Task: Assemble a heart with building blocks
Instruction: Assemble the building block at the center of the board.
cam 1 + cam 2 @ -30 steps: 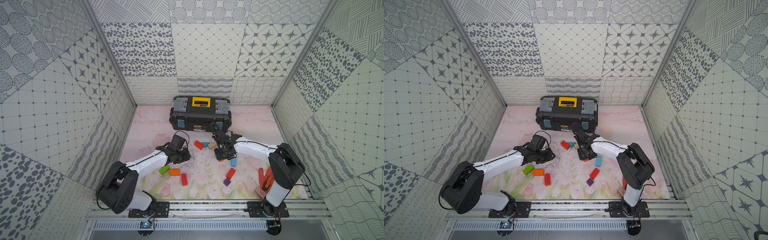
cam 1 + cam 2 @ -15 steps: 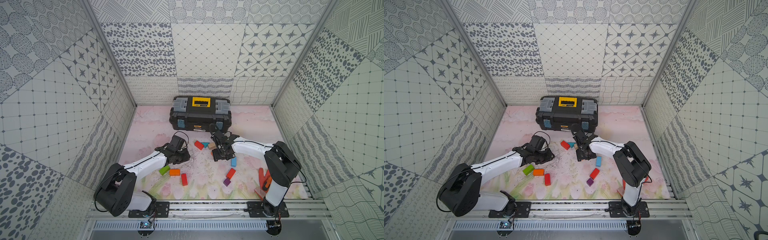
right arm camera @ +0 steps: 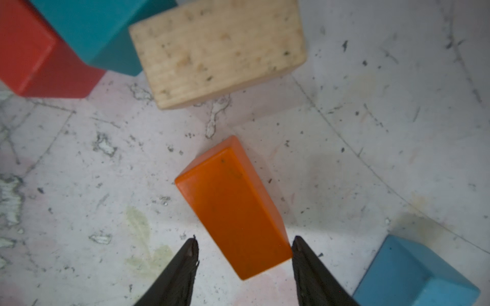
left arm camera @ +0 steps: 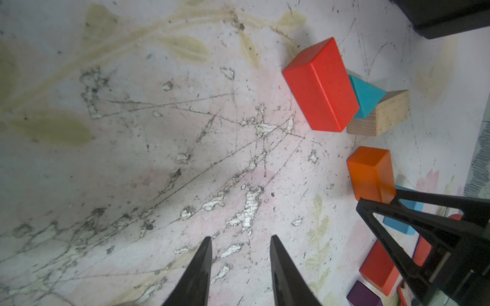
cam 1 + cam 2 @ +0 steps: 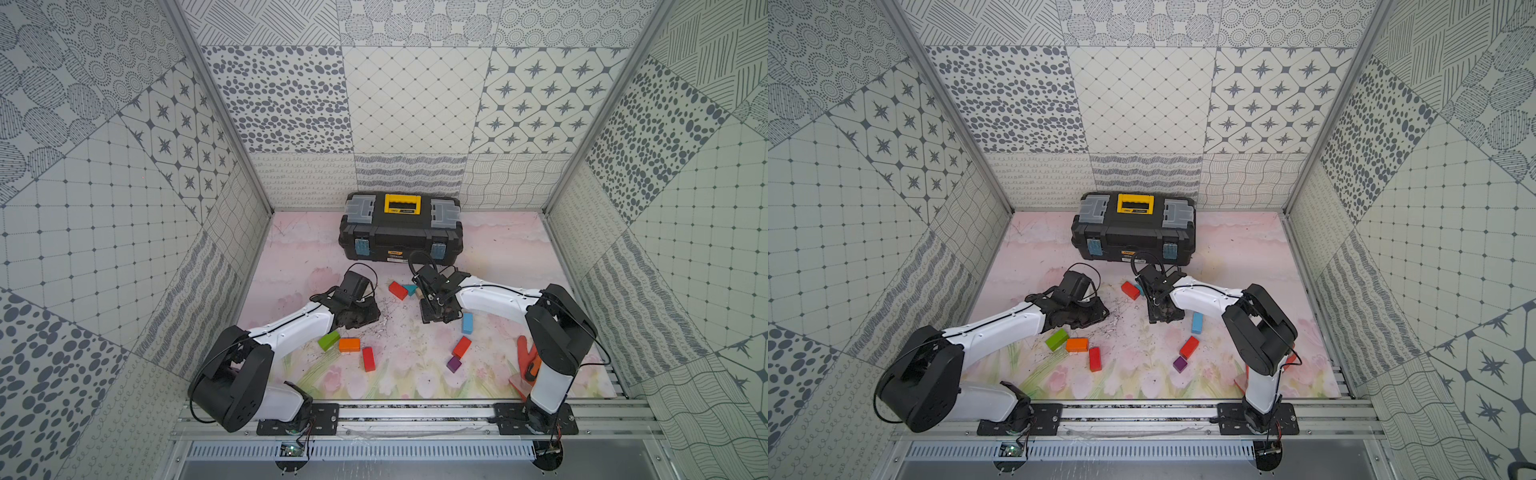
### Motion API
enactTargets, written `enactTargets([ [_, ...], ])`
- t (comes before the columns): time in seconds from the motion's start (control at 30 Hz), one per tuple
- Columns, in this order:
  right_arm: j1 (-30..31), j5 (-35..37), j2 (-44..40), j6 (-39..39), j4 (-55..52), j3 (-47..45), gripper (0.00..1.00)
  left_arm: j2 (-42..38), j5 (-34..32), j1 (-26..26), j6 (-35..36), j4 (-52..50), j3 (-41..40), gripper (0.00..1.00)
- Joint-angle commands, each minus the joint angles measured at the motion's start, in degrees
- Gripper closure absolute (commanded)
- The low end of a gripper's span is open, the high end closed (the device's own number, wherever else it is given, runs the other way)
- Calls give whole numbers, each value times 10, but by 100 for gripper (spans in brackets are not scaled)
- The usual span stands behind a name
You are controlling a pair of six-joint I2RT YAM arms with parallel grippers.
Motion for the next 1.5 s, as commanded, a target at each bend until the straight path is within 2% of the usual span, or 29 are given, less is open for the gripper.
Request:
enactTargets([
  [0.0,-2,16,15,22,-18,14,45,-3,-15,4,19,-10,1,64],
  [0.5,-18,16,20,19,-13,16,54,-4,-14,14,27,-19,11,64],
  [0.77,-31,-5,29,25,10,21,49,-5,-12,18,26,-17,4,64],
  [1.47,-45,10,55,46,-9,63,51,-15,-5,22,30,-19,-1,64],
])
